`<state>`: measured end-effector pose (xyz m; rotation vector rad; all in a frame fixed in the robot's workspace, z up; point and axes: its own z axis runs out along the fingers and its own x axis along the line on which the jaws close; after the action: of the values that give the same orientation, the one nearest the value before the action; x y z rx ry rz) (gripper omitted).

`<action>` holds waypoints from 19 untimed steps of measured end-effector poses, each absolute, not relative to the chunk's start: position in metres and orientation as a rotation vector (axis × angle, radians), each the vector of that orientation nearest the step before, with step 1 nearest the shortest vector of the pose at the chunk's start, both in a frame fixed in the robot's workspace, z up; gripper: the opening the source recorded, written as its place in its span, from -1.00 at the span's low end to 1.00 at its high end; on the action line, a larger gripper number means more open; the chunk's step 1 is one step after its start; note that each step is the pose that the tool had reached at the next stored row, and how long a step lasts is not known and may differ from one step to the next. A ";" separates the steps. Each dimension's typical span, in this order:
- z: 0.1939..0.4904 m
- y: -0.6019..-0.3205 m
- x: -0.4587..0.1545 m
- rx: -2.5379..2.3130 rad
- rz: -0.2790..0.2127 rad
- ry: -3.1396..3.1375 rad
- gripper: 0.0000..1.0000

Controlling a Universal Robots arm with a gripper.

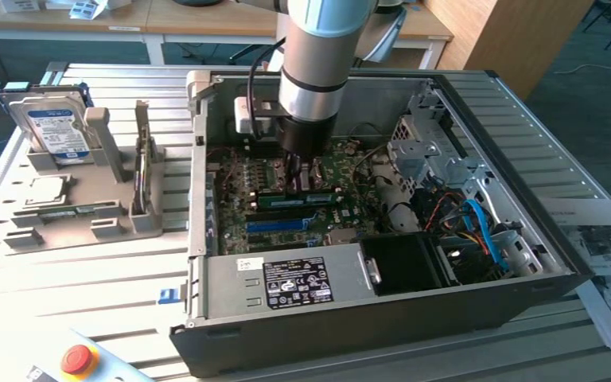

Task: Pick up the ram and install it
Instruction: 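Press down the ram until it locks into place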

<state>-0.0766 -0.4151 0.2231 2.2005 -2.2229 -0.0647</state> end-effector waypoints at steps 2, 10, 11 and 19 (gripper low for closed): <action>0.223 -0.415 -0.077 2.201 -0.065 -2.223 -0.80; 0.222 -0.415 -0.077 2.200 -0.065 -2.223 -0.80; 0.222 -0.415 -0.077 2.200 -0.065 -2.223 -0.80; 0.222 -0.415 -0.076 2.201 -0.065 -2.223 -0.80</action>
<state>-0.0764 -0.4151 0.2218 2.2012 -2.2234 -0.0649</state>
